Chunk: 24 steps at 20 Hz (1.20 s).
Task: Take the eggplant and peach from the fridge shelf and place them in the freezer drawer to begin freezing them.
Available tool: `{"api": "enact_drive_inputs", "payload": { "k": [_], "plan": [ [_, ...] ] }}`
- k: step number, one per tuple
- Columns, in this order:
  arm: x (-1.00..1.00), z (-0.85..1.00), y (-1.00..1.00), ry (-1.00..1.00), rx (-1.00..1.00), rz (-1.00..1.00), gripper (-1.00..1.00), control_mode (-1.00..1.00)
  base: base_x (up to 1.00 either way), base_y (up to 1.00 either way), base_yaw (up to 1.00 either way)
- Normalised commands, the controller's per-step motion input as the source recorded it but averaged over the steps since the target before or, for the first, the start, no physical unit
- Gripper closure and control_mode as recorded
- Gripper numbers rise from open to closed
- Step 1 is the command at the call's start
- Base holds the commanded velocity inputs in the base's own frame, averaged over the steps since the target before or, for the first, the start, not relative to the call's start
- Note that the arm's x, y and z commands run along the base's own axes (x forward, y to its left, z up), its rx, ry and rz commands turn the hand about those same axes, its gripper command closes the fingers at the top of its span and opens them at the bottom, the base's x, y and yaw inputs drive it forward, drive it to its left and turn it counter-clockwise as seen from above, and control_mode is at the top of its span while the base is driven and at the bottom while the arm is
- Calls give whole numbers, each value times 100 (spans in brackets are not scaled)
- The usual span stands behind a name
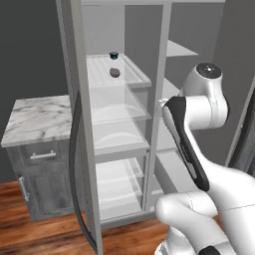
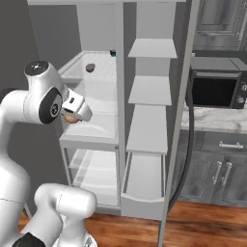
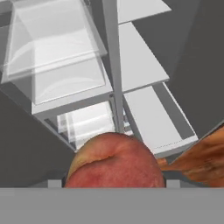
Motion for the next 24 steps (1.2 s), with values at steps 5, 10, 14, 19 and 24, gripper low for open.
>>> {"api": "enact_drive_inputs", "payload": {
  "k": [5,10,14,19,24],
  "plan": [
    [25,-45,-87,31,1,0,100,-100,0,0,0],
    [33,-68,-89,26,3,-1,100,-100,0,0,0],
    [23,-92,-71,7,0,-3,100,-100,0,0,0],
    [2,-77,-24,0,1,-6,100,-100,0,0,0],
    [4,-87,-5,0,-1,-8,100,-100,0,0,0]
  ]
}}
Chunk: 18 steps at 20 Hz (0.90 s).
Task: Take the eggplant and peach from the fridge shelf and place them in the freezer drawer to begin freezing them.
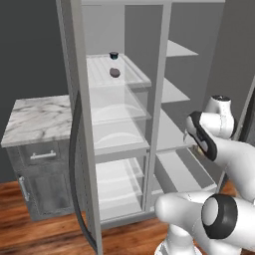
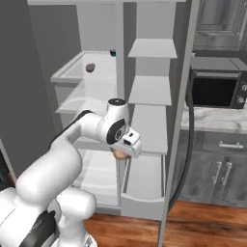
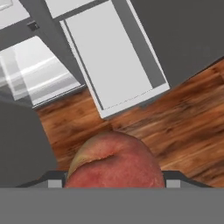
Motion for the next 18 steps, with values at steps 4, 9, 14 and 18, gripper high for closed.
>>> {"api": "enact_drive_inputs", "payload": {
  "k": [4,9,14,18],
  "plan": [
    [24,-57,-2,0,-3,-7,100,-100,0,0,0],
    [26,-36,-13,8,0,-2,100,-100,0,0,0],
    [21,-58,-21,5,0,-1,100,-100,0,0,0],
    [20,-43,-15,1,0,-1,100,-100,0,0,0]
  ]
}}
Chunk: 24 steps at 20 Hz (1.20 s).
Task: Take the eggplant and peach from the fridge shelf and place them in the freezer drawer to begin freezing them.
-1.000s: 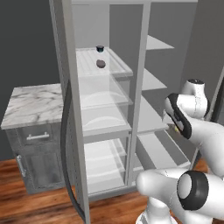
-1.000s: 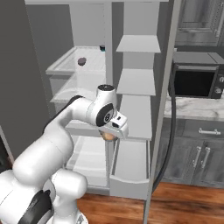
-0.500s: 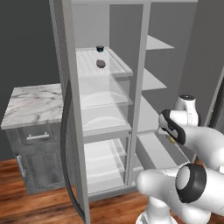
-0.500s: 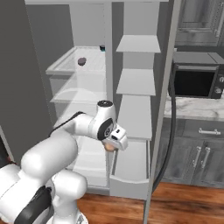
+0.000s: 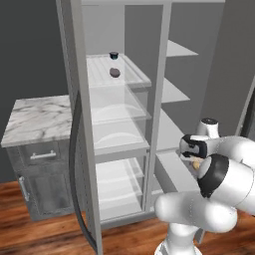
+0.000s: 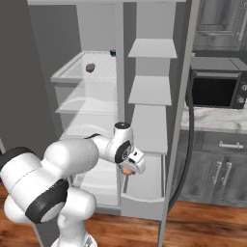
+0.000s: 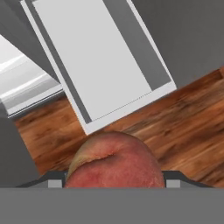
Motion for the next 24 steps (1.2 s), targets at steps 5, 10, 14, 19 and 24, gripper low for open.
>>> {"api": "enact_drive_inputs", "payload": {
  "k": [5,10,14,19,24],
  "plan": [
    [5,-28,-9,0,0,0,100,-100,0,0,0],
    [0,-29,-4,0,0,0,100,-100,0,0,0],
    [6,-30,-1,0,0,0,100,-100,0,0,0],
    [14,-29,-1,-7,0,0,100,-100,0,0,0],
    [11,-32,-2,-8,-1,0,100,-100,0,0,0]
  ]
}}
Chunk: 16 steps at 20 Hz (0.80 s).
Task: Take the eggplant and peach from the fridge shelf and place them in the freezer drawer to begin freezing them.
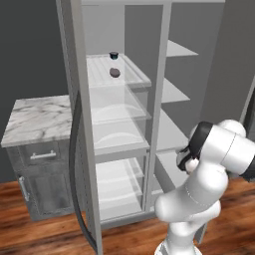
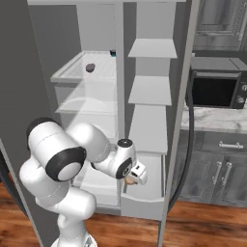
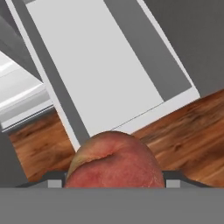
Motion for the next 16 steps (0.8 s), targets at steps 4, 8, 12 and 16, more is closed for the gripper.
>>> {"api": "enact_drive_inputs", "payload": {
  "k": [4,8,12,16],
  "plan": [
    [16,-26,-5,-4,0,0,100,-100,0,0,0],
    [13,-13,-19,0,0,0,100,-100,0,0,0],
    [9,-16,-26,0,0,0,100,-100,0,0,0],
    [5,-16,-15,0,0,0,100,-100,0,0,0]
  ]
}}
